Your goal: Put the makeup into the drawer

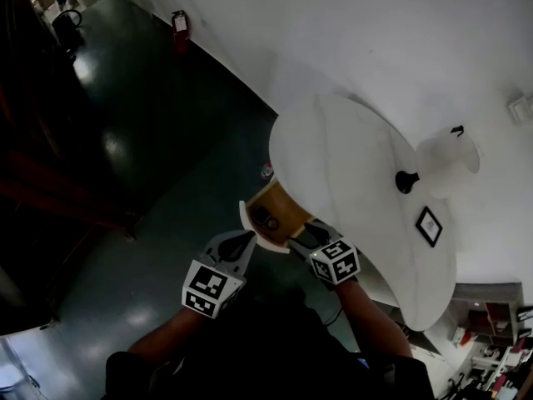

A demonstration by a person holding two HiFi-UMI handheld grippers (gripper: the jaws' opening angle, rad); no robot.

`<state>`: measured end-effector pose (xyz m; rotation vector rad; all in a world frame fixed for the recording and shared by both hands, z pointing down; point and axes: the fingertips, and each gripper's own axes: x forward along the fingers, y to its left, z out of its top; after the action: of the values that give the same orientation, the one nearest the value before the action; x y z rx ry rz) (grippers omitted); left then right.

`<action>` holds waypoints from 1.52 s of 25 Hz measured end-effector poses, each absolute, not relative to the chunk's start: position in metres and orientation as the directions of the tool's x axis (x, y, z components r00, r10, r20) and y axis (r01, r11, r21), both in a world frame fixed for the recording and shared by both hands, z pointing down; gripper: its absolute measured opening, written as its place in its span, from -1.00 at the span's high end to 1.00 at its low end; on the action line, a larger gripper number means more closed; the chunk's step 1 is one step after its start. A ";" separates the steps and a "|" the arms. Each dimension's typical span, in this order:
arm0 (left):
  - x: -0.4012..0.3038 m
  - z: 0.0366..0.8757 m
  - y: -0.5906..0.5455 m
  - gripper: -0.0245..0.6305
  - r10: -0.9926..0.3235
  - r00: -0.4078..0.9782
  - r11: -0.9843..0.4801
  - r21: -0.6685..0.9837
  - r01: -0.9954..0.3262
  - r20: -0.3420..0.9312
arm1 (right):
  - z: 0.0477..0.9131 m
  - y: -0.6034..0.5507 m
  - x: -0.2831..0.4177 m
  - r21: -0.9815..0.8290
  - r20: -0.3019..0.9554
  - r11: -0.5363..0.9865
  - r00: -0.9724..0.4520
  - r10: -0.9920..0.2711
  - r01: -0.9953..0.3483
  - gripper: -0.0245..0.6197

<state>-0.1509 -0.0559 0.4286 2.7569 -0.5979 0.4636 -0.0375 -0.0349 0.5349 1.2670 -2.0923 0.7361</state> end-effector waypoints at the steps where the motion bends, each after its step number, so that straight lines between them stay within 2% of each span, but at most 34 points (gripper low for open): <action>1: -0.143 0.426 -0.052 0.89 -0.346 0.865 -0.879 0.196 -0.434 0.363 | 0.525 -0.028 -0.032 -0.156 0.702 0.393 -0.382 -0.601 -0.906 0.15; 3: -0.122 0.416 -0.041 0.89 -0.336 0.872 -0.893 0.175 -0.415 0.355 | 0.503 -0.013 -0.016 -0.151 0.668 0.387 -0.382 -0.638 -0.910 0.29; 13: 0.006 0.366 0.044 0.89 -0.248 0.924 -0.929 0.198 -0.312 0.290 | 0.404 0.098 0.075 -0.248 0.426 0.309 -0.390 -0.816 -0.918 0.57; 20: 0.084 0.347 0.114 0.89 -0.183 0.950 -0.942 0.232 -0.243 0.252 | 0.365 0.177 0.142 -0.283 0.321 0.240 -0.328 -0.889 -0.929 0.81; 26: 0.116 0.325 0.150 0.89 -0.125 0.969 -0.959 0.222 -0.173 0.214 | 0.333 0.214 0.171 -0.305 0.240 0.186 -0.264 -0.934 -0.934 0.85; 29: 0.121 0.311 0.154 0.89 -0.090 0.977 -0.972 0.196 -0.128 0.191 | 0.319 0.221 0.168 -0.320 0.189 0.181 -0.250 -0.950 -0.930 0.87; 32: 0.120 0.301 0.151 0.89 -0.064 0.980 -0.987 0.135 -0.090 0.188 | 0.315 0.227 0.163 -0.297 0.201 0.151 -0.217 -0.955 -0.943 0.87; 38: 0.116 0.282 0.136 0.89 -0.031 0.988 -0.996 0.075 -0.043 0.152 | 0.277 0.213 0.162 -0.248 0.084 0.099 -0.124 -0.989 -0.964 0.87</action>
<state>0.1162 0.1361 0.2816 3.0546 -0.0574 0.2313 0.1623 0.2130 0.2767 2.1441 -2.4032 0.3959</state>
